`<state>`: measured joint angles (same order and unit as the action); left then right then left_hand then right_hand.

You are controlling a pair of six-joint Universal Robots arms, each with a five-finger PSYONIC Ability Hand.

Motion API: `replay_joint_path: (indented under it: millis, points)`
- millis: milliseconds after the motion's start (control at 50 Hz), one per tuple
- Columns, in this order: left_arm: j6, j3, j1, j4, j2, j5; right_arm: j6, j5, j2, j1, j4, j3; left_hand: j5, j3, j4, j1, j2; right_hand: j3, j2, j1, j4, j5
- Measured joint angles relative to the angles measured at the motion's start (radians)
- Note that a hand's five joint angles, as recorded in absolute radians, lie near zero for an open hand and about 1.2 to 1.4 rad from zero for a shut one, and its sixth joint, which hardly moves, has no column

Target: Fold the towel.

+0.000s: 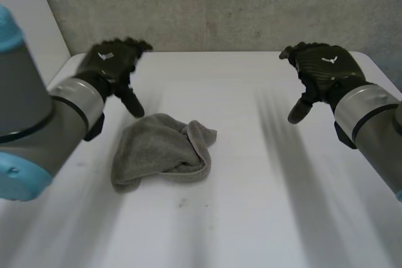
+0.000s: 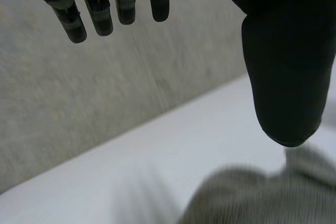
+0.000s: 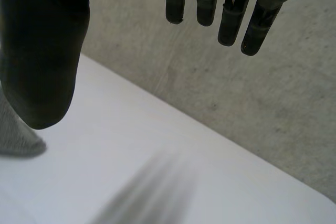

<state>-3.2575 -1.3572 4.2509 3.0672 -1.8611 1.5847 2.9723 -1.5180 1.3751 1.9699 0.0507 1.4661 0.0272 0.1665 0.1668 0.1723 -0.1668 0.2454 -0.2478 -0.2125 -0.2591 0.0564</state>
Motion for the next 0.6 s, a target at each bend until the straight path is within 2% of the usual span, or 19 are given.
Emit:
replay_joint_path:
  millis: [160, 240, 320, 460, 540, 600]
  points:
    - [-0.205, 0.008, 0.014, 0.0, -0.147, -0.007, -0.119, 0.056, -0.108, 0.012, 0.005, 0.001, 0.0, 0.016, 0.014, 0.004, -0.014, 0.0, 0.0, 0.0, 0.0, 0.0]
    - [-0.242, 0.013, 0.024, 0.001, -0.196, -0.005, -0.151, 0.08, -0.163, 0.017, 0.007, 0.001, 0.001, 0.043, 0.038, 0.036, -0.042, 0.0, 0.0, 0.0, 0.0, 0.0]
    - [-0.253, 0.02, 0.033, 0.001, -0.246, -0.004, -0.16, 0.093, -0.218, 0.019, 0.002, 0.0, 0.133, 0.167, 0.166, 0.169, -0.175, 0.0, 0.0, 0.0, 0.0, 0.0]
    - [-0.241, 0.017, 0.034, -0.001, -0.298, 0.0, -0.149, 0.09, -0.276, 0.015, -0.029, -0.006, 0.718, 0.759, 0.76, 0.736, -0.759, 0.0, 0.0, 0.0, 0.0, 0.0]
    - [-0.226, 0.007, 0.021, -0.007, -0.295, 0.003, -0.111, 0.082, -0.282, 0.008, -0.047, -0.012, 0.899, 0.958, 0.963, 0.92, -0.969, 0.0, 0.0, 0.0, 0.0, 0.0]
    - [-0.193, 0.0, -0.008, -0.02, -0.279, 0.004, -0.054, 0.078, -0.28, 0.003, -0.051, -0.021, 0.955, 1.022, 1.027, 0.966, -1.027, 0.0, 0.0, 0.0, 0.0, 0.0]
